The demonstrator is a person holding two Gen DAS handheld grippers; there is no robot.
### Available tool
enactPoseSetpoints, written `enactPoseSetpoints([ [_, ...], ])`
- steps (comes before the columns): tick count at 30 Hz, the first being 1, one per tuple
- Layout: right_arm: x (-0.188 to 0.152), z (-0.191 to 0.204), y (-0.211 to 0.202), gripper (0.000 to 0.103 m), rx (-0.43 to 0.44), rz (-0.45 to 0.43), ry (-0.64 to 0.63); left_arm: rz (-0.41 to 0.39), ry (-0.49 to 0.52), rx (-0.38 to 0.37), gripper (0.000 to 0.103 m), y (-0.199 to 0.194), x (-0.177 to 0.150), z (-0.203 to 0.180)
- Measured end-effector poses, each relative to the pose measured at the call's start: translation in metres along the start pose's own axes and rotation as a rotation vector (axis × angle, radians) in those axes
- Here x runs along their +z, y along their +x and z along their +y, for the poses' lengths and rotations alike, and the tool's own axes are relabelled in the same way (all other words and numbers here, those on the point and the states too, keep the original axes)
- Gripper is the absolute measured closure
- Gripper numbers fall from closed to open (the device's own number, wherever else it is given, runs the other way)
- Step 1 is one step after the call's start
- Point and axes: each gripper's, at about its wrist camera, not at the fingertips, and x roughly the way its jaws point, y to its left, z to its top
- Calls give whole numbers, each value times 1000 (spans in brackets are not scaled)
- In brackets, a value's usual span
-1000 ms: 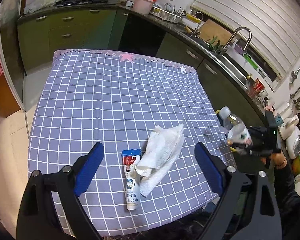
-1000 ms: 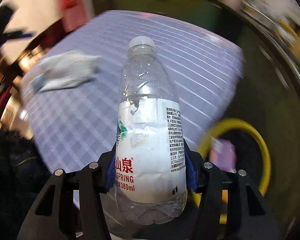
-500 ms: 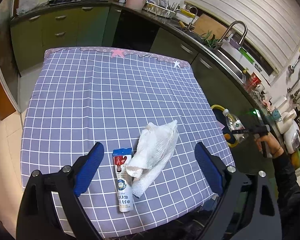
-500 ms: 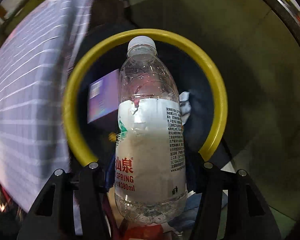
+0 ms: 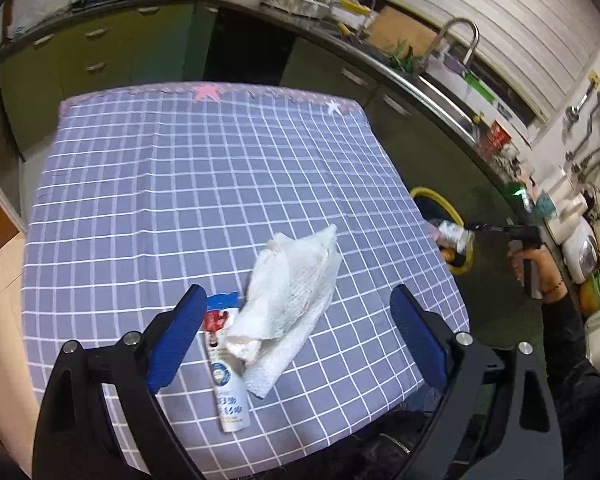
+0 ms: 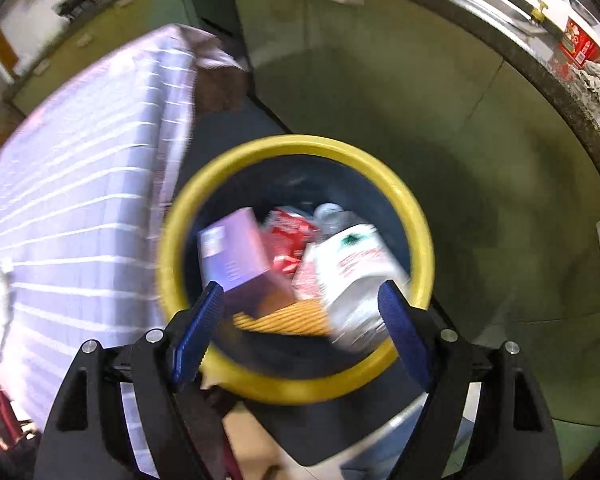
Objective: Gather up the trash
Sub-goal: 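Grasp the white tissue with the left gripper, then carry the tissue over the bin and open the left gripper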
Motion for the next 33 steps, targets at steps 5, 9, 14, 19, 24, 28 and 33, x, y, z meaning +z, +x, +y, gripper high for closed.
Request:
enactPoseSetpoints([
  [5, -26, 36, -26, 24, 99, -55, -33, 82, 92, -21, 15, 32, 3, -12],
  [9, -43, 66, -27, 24, 148, -56, -60, 128, 200, 8, 15, 61, 6, -25],
  [14, -48, 83, -25, 24, 183, -47, -83, 162, 248, 45, 15, 81, 5, -29],
  [19, -48, 93, -19, 24, 207, -43, -107, 178, 253, 62, 24, 88, 2, -24],
  [24, -44, 101, -12, 24, 228, -31, -128, 186, 237, 77, 54, 87, 2, -19],
  [28, -43, 107, -12, 24, 237, -27, -138, 176, 219, 73, 78, 81, 4, -14],
  [33, -44, 112, -12, 24, 244, -26, -146, 132, 234, 62, 99, 64, 7, -19],
])
